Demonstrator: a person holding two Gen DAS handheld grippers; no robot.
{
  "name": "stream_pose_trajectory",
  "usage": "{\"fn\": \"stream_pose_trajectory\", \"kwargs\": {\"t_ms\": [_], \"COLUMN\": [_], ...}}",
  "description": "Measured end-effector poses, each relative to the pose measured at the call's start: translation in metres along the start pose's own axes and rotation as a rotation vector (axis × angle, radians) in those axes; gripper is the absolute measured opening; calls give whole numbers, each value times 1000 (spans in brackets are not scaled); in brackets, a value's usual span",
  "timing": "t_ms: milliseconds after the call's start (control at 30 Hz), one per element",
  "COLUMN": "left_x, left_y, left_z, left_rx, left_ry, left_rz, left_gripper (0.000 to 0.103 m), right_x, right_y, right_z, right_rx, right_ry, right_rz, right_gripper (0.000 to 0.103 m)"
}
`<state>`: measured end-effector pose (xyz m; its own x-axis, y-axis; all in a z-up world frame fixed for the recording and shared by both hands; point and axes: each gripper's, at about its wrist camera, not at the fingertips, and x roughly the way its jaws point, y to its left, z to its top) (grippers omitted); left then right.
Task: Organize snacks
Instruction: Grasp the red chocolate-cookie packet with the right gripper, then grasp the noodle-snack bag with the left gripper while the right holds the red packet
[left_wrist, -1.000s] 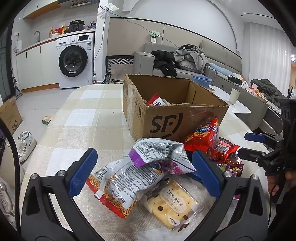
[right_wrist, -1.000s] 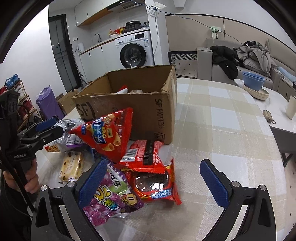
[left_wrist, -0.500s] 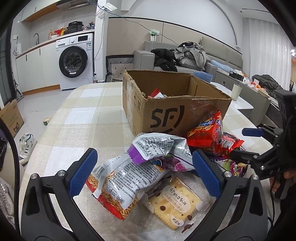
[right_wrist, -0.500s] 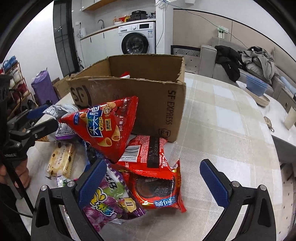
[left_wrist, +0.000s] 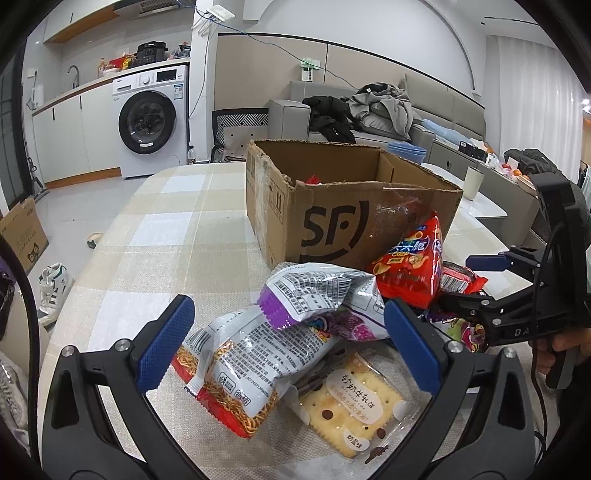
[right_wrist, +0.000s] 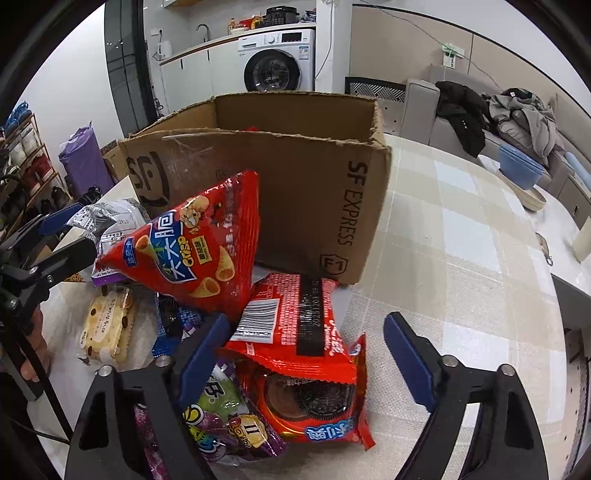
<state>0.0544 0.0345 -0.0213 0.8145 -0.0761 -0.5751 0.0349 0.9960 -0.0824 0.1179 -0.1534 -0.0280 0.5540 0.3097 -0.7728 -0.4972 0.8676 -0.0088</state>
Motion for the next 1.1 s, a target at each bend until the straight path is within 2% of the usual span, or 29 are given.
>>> {"fn": "stream_pose_trajectory", "kwargs": {"t_ms": [133,233,267,533,867,1100], "left_x": [0,0,-1,-1,-5,-16], "left_y": [1,1,1,1,-1,5], "left_z": [-1,-1,-2,-3,-2,-11], "left_rx": [4,4,4,5,18,29], "left_ry": [-2,-1,-1,-3,-4,17], "left_rz": [0,0,0,1,-9,-25], "left_gripper": [102,102,102,102,102,102], "right_x": [7,4,2,-12,-58,-72], "right_y": [3,4,4,-4,1,1], "right_z": [2,0,-1,-11,-36,-38], "right_rx": [-7,-17,-20,-7,24,46], "right_ry": [8,-10,-19,-54,-208,-271], "right_rz": [22,41,39,28,32,51], "right_gripper": [71,54,42,41,42,42]}}
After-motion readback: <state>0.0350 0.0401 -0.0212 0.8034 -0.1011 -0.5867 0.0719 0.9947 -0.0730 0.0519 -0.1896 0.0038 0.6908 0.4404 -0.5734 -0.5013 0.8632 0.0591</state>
